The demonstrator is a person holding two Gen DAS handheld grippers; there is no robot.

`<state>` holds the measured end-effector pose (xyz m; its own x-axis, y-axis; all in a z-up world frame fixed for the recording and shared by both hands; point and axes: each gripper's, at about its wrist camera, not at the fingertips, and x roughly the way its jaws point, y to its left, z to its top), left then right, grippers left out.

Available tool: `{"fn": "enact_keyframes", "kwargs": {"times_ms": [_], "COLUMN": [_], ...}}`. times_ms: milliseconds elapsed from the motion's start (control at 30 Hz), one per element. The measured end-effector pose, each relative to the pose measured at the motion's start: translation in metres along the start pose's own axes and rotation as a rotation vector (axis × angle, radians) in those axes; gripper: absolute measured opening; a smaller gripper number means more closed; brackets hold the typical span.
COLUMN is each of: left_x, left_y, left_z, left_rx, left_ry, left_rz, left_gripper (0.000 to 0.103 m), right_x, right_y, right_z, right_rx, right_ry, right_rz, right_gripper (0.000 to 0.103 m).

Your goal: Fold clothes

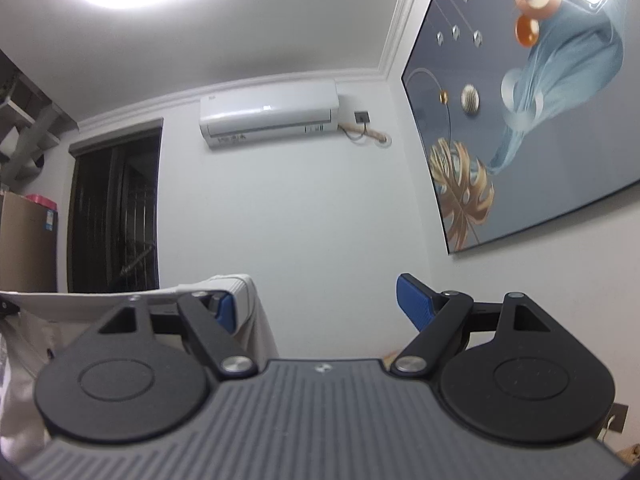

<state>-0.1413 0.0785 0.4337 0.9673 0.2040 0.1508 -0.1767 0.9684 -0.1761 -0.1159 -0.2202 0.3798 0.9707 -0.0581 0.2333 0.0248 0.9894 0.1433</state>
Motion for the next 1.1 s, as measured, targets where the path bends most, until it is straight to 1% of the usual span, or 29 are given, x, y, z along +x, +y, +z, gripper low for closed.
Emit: {"fn": "enact_keyframes", "kwargs": {"times_ms": [167,267,400,567,633,767,833,967,1000,1100], "left_x": [0.066,0.111,0.175,0.273,0.311,0.391,0.437,0.532,0.554,0.617], "left_y": [0.006,0.009,0.001,-0.016,-0.023,-0.038,-0.043,-0.051,-0.050,-0.042], "left_z": [-0.062,-0.104,-0.164,-0.237,-0.264,-0.322,-0.359,-0.460,-0.488,-0.576], "left_rx": [0.019,0.019,0.053,0.122,0.143,0.193,0.202,0.240,0.240,0.225], "left_ry": [0.096,0.143,0.191,0.327,0.349,0.367,0.393,0.473,0.510,0.648], "left_rz": [0.008,0.038,0.074,0.088,0.086,0.088,0.082,0.083,0.083,0.081], "left_gripper": [0.093,0.093,0.094,0.094,0.094,0.094,0.094,0.094,0.094,0.094], "right_x": [0.048,0.089,0.154,0.249,0.286,0.352,0.387,0.465,0.483,0.532], "right_y": [0.007,0.001,-0.006,-0.013,-0.015,-0.019,-0.022,-0.031,-0.035,-0.046], "right_z": [-0.047,-0.082,-0.134,-0.210,-0.240,-0.299,-0.333,-0.418,-0.442,-0.517], "right_rx": [-0.016,0.018,0.038,0.017,0.003,-0.009,-0.013,-0.008,-0.002,0.008], "right_ry": [0.096,0.156,0.224,0.335,0.371,0.392,0.406,0.491,0.517,0.631], "right_rz": [-0.007,0.012,0.013,-0.035,-0.053,-0.077,-0.096,-0.127,-0.133,-0.135], "right_gripper": [0.081,0.081,0.081,0.081,0.081,0.080,0.080,0.080,0.080,0.080]}}
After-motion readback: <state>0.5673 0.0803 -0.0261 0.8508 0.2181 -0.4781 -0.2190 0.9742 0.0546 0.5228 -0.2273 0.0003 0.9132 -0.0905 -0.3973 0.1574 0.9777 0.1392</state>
